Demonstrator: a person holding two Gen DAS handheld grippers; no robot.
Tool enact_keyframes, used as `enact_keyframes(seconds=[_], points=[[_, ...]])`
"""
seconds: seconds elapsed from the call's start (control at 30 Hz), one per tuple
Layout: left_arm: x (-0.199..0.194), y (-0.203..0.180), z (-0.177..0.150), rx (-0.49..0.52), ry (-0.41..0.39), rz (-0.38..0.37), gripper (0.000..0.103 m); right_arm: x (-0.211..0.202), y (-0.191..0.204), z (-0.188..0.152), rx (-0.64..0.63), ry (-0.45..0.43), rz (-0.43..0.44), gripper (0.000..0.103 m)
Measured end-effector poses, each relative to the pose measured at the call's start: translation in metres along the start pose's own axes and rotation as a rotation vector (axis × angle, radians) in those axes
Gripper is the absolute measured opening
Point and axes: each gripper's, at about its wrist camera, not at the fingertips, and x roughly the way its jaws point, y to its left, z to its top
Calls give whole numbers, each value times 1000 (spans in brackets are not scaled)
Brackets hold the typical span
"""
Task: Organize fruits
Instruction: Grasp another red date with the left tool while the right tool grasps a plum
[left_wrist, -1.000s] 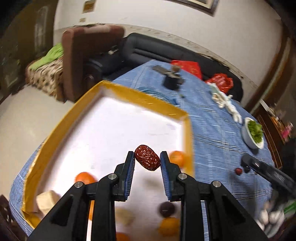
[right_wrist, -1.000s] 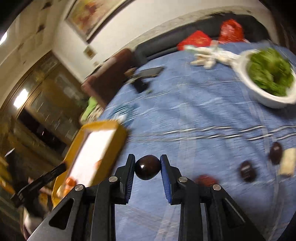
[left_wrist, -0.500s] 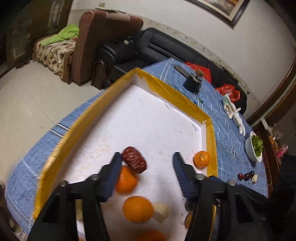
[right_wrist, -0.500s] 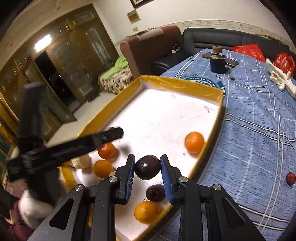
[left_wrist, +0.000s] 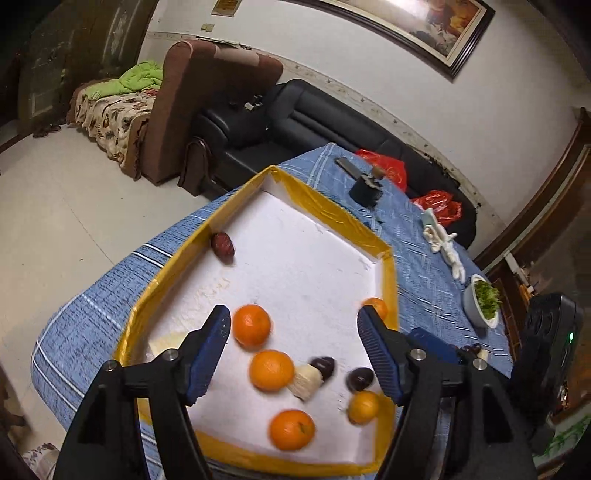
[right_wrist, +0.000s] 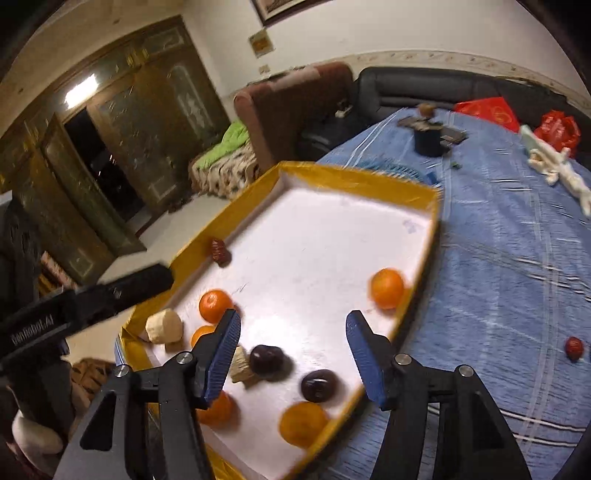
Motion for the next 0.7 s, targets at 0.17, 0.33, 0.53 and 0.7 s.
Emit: enact_keyframes(seconds=[0.17, 0.33, 0.53, 0.7], points=[[-9, -25, -11, 54, 2, -34, 75, -57, -52, -6, 63, -77, -96, 65], [-4, -54, -22, 121, 23, -62, 79, -118, -136, -27, 193, -137, -254, 65], [26, -106, -40, 219, 103, -110, 79, -159, -233, -50, 399, -155, -385, 64], [53, -155, -53, 298, 171, -163, 78, -136, -257, -53, 432, -108, -337, 64]])
